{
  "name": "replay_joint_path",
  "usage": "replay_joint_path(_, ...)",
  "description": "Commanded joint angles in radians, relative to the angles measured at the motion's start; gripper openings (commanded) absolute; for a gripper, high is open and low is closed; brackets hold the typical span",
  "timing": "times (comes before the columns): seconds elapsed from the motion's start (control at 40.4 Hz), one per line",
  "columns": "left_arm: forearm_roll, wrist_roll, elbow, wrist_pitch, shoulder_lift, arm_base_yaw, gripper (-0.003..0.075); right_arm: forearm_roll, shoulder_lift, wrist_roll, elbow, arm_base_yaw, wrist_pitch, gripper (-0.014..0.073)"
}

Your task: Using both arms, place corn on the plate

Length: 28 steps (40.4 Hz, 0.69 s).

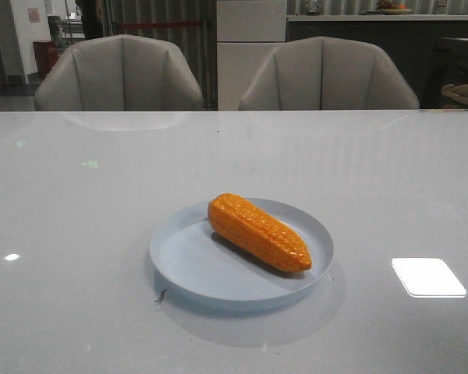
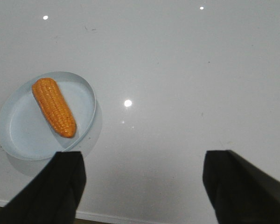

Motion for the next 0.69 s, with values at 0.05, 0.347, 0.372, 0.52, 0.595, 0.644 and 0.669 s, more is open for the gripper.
replay_joint_path(0.05,-0.009,-0.009,0.038,-0.077,-0.022,-0.007,0.0094,0.011,0.001,-0.001,-0.026,-0.008,-0.068,0.0622)
replay_joint_path(0.347,-0.009,-0.009,0.038,-0.077,-0.022,-0.007,0.0094,0.017,0.001,-0.001,-0.026,-0.008,-0.068,0.0622)
replay_joint_path(0.372,-0.009,-0.009,0.038,-0.077,-0.022,-0.007,0.0094,0.016,0.001,-0.001,-0.026,-0.008,-0.067,0.0622)
replay_joint_path(0.52,-0.009,-0.009,0.038,-0.077,-0.022,-0.019,0.0094,0.025,0.001,-0.001,-0.024,-0.008,-0.032,0.0622)
replay_joint_path(0.595,-0.009,-0.009,0.038,-0.077,-0.022,-0.025,0.0094,0.025,0.001,-0.001,-0.024,-0.008,0.015,0.0622)
replay_joint_path(0.644,-0.009,-0.009,0.038,-0.077,-0.022,-0.025,0.0094,0.025,0.001,-0.001,-0.024,-0.008,0.053,0.0622)
replay_joint_path(0.669,-0.009,-0.009,0.038,-0.077,-0.022,-0.025,0.0094,0.025,0.001,-0.001,-0.024,-0.008,0.071,0.0622)
